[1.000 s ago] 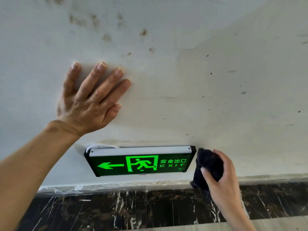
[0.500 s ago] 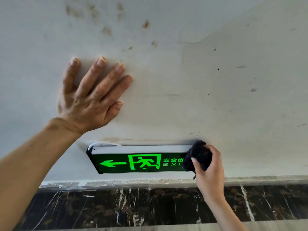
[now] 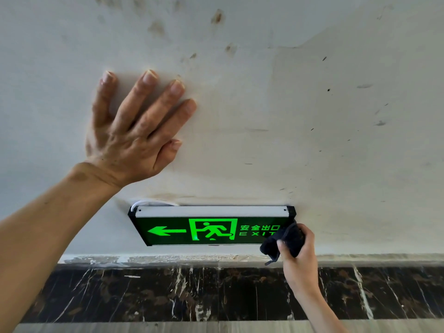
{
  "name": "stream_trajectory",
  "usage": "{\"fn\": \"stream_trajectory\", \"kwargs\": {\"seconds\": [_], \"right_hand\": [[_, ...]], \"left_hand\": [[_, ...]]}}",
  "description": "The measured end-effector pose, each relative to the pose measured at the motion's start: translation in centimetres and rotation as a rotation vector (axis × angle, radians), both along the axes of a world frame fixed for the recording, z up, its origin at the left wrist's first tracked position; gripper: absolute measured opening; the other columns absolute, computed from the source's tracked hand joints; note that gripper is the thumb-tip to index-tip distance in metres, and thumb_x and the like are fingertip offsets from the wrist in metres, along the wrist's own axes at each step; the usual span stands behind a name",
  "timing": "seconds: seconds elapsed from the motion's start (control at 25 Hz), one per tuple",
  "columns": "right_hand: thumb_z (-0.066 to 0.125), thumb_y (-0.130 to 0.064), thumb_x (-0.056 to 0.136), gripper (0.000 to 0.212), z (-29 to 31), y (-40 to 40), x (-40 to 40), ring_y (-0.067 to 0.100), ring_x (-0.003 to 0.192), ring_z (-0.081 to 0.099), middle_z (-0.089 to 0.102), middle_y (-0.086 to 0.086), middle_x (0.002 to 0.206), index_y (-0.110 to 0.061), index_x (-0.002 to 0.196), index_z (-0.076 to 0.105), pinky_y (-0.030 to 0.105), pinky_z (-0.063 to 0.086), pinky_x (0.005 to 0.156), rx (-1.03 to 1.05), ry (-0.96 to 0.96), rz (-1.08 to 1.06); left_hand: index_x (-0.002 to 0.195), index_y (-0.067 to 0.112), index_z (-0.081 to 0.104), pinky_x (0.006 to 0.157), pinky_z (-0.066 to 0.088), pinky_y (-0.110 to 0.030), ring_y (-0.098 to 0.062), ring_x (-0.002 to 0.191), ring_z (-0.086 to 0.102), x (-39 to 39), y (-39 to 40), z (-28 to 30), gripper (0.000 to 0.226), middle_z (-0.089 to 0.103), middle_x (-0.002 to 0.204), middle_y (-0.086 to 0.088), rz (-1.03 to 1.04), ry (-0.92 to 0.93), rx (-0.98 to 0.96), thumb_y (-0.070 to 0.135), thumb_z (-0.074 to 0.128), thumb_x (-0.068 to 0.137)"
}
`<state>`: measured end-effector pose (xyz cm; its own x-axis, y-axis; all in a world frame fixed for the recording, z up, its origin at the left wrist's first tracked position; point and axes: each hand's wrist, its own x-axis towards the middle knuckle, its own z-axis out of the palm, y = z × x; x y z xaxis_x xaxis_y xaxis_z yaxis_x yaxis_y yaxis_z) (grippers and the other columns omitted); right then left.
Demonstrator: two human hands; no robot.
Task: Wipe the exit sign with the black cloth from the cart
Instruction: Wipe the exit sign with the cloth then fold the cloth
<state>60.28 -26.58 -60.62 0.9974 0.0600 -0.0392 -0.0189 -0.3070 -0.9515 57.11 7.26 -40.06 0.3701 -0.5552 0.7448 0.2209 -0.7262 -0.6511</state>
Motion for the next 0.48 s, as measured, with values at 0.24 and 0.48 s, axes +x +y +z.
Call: {"fn": "stream_trajectory", "kwargs": {"seconds": [0.24,0.48], "right_hand": [[0.065,-0.003,0.084,0.05,-2.1,-0.4,0.2,-0.003,0.092,0.054,0.055,-0.021,0.102,-0.032,0.115,0.039,0.015,0.041,0.075,-0.026,0.112,0.064],[0.067,-0.008,0.083,0.042,-5.0,-0.5,-0.6,0.01,0.087,0.055,0.06,-0.009,0.098,-0.028,0.113,0.045,0.036,0.042,0.082,-0.063,0.484,0.07]], "left_hand": [[0.152,0.015,0.036,0.119,0.012,-0.056,-0.027,0.152,0.013,0.1,0.2,-0.1,0.064,0.015,0.166,-0.003,0.021,-0.005,0.011,0.043,0.032,0.095],[0.153,0.016,0.035,0.119,0.011,-0.055,-0.026,0.152,0.012,0.1,0.2,0.0,0.064,0.027,0.157,-0.005,0.026,0.006,0.002,0.042,0.032,0.094]]}}
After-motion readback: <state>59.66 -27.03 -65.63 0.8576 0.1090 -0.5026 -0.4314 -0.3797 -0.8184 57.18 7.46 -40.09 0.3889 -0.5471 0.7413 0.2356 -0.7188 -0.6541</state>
